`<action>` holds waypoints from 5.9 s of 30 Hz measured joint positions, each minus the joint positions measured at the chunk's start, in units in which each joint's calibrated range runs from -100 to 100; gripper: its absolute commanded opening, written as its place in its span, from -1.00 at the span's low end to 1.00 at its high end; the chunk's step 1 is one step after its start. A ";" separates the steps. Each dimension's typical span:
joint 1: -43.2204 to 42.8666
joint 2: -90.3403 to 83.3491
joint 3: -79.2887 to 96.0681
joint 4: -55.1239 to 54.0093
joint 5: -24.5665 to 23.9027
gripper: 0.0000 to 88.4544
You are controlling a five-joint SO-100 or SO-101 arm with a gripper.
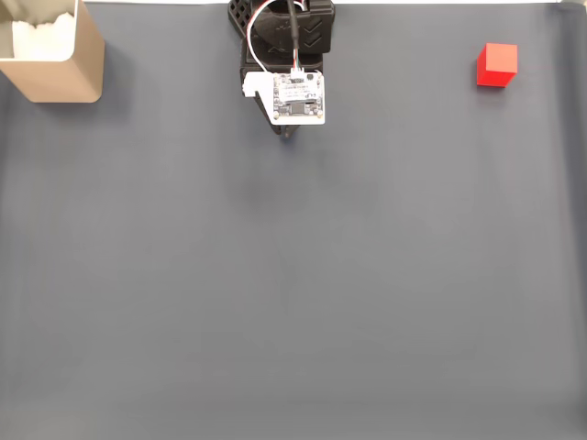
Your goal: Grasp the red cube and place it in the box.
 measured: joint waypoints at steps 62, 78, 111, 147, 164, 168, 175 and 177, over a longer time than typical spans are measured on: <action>-15.43 50.80 -55.42 -14.40 2.34 -1.00; -32.86 58.97 -67.99 -10.02 2.98 -1.00; -57.64 58.10 -70.16 -5.17 2.88 -0.88; -59.42 39.17 -44.21 -20.13 8.25 -0.27; -59.42 40.30 -34.81 -28.48 8.69 -0.26; -59.42 41.60 -33.54 -30.39 8.55 -0.26; -59.57 44.29 -33.00 -33.09 8.55 -0.26; -59.57 44.72 -33.00 -33.81 8.40 -0.26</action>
